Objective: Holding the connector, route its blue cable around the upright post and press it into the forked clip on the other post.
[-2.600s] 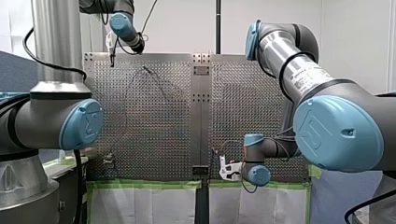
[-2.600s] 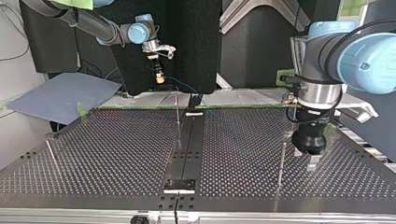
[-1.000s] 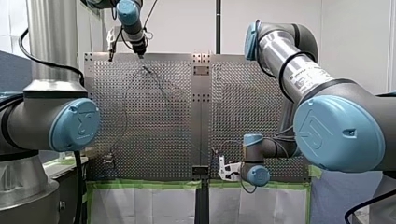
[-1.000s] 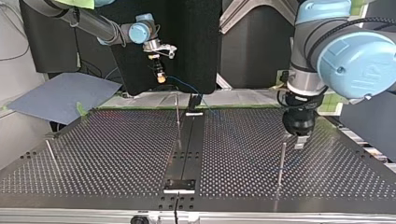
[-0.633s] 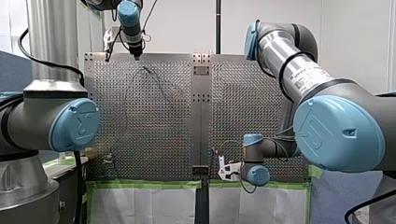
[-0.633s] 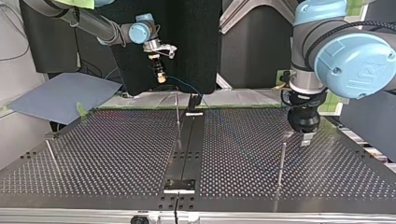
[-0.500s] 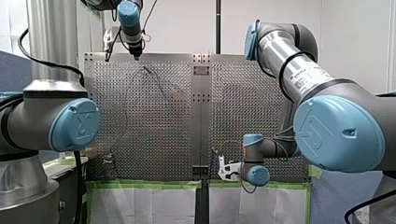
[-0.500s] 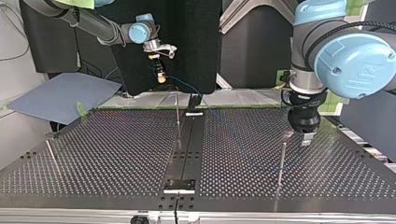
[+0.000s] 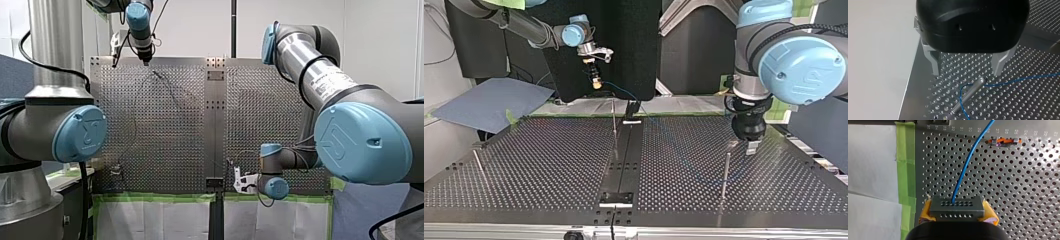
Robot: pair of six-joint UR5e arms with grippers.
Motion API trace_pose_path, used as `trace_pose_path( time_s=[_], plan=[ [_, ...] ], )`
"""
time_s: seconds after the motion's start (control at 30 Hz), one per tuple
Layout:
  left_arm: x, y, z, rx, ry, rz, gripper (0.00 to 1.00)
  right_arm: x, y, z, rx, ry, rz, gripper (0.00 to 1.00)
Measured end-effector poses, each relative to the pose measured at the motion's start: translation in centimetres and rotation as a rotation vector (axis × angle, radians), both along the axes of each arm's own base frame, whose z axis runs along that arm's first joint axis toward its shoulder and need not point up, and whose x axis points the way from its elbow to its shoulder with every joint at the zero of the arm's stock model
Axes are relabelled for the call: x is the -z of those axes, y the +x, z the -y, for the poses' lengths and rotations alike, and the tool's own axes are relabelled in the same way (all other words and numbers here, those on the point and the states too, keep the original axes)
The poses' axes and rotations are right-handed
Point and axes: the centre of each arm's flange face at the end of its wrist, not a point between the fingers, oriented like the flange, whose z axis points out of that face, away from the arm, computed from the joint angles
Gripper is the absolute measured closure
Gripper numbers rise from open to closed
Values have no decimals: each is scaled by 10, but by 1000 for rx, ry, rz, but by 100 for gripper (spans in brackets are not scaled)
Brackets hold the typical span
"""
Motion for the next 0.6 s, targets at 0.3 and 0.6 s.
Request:
trace_pose_path(
  time_s=[0.3, 0.6],
  plan=[
    [-2, 5, 4, 27, 48, 40, 0, 1, 0, -1, -1, 5, -4, 98],
    [-2, 9, 30, 135, 76, 105, 0, 0, 3, -3, -6, 5, 1, 98]
  ],
)
